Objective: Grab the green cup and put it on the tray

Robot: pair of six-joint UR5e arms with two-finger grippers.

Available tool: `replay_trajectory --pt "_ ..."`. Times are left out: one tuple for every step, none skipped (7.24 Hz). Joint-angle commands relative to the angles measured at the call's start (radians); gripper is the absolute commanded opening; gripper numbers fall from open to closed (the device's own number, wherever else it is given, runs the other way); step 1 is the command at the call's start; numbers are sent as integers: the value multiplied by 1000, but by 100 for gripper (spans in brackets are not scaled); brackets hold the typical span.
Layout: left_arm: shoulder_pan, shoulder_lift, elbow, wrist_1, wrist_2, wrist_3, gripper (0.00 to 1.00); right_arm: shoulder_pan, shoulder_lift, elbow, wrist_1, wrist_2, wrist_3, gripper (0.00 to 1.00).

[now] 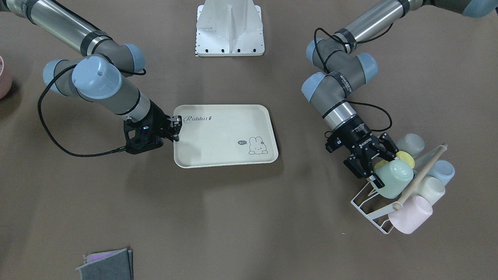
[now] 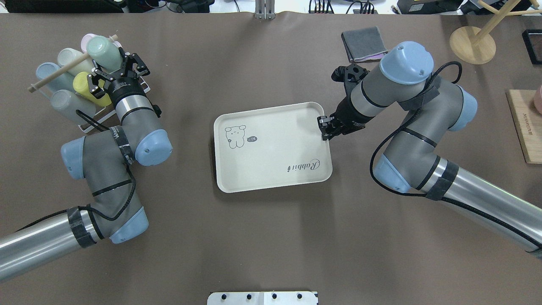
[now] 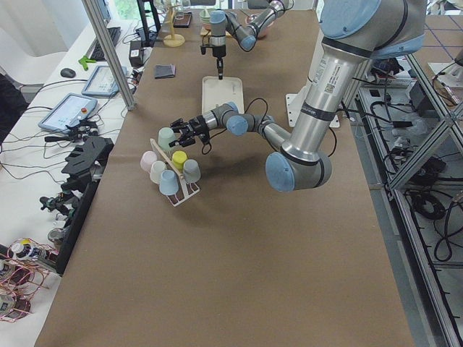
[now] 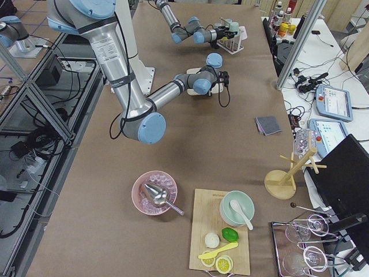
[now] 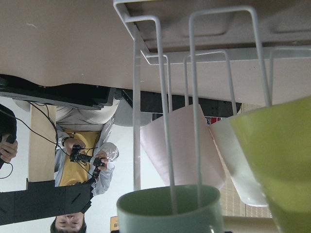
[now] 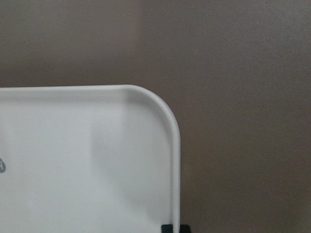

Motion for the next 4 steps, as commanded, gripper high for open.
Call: replay_trajectory --pt "2 47 -147 2 0 82 3 -1 24 -42 15 4 1 17" --pt "1 56 -200 2 3 90 3 -1 24 -41 15 5 30 87" --pt "1 60 -244 -10 30 77 3 -3 24 -37 26 -1 105 100" --pt "-5 58 -268 -142 25 61 3 -1 18 -31 38 5 116 100"
